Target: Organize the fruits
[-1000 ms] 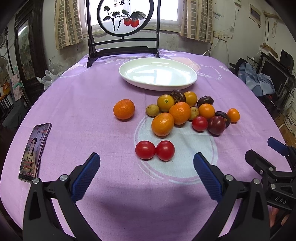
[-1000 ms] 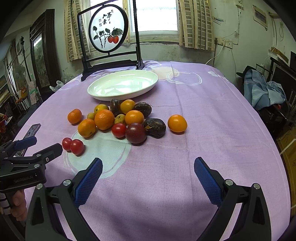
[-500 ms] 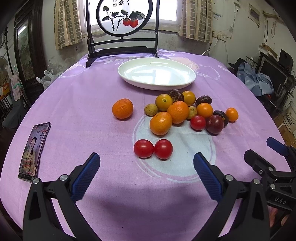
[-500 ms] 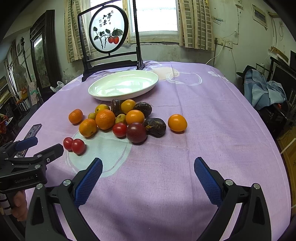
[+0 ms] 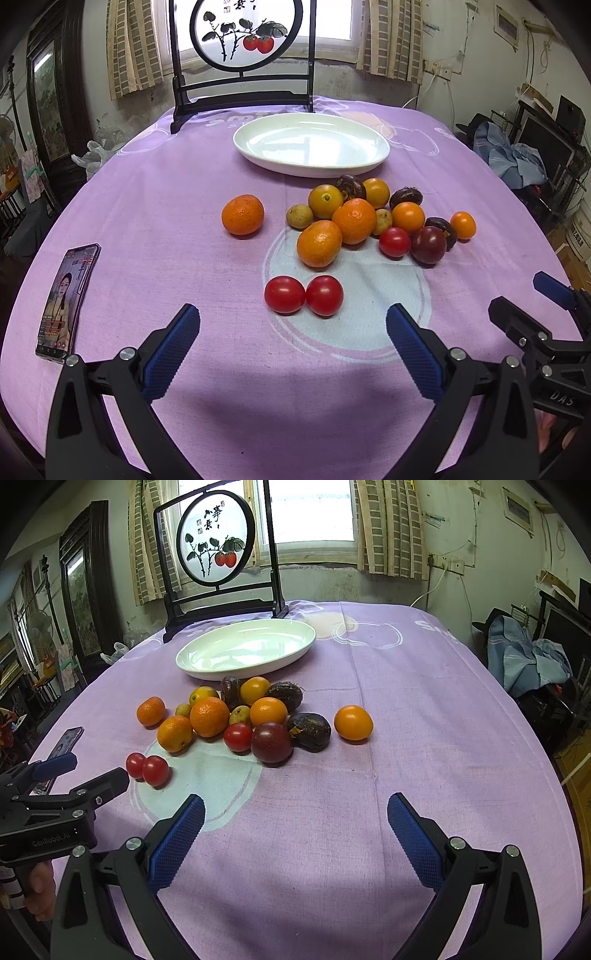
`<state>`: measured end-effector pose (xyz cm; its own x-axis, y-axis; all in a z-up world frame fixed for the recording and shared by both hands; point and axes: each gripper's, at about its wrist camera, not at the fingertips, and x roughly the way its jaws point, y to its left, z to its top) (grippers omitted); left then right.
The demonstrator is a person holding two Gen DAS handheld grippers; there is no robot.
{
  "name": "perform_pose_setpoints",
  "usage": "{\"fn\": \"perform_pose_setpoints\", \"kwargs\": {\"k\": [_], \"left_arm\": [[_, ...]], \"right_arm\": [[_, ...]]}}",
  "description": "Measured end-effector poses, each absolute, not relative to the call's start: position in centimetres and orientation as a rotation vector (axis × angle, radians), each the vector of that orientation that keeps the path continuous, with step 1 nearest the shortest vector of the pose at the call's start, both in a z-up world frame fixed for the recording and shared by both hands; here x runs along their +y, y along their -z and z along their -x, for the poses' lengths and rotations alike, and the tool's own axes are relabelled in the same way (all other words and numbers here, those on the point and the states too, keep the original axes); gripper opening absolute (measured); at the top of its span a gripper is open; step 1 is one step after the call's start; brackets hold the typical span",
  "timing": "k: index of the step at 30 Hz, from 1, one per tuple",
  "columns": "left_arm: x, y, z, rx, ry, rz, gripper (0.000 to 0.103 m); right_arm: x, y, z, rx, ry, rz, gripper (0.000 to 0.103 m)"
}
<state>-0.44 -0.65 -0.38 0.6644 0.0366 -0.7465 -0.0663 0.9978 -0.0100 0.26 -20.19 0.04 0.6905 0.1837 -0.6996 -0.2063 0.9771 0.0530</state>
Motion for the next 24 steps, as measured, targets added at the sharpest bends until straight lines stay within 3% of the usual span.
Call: {"fn": "perform_pose_setpoints", "kwargs": {"k": [19, 24], "left_arm": [[0.1, 2.9, -1.1, 0.917, -0.053, 0.016, 0.099], [0.2, 4.1, -3.0, 0.969, -0.039, 0.024, 0.084]], "right_arm": [[-20.5, 0.9, -0.3, 0.803, -0.273, 0.009, 0.1], [-20.7, 1.2, -1.2, 0.809, -0.294, 0.002, 0.1]]}}
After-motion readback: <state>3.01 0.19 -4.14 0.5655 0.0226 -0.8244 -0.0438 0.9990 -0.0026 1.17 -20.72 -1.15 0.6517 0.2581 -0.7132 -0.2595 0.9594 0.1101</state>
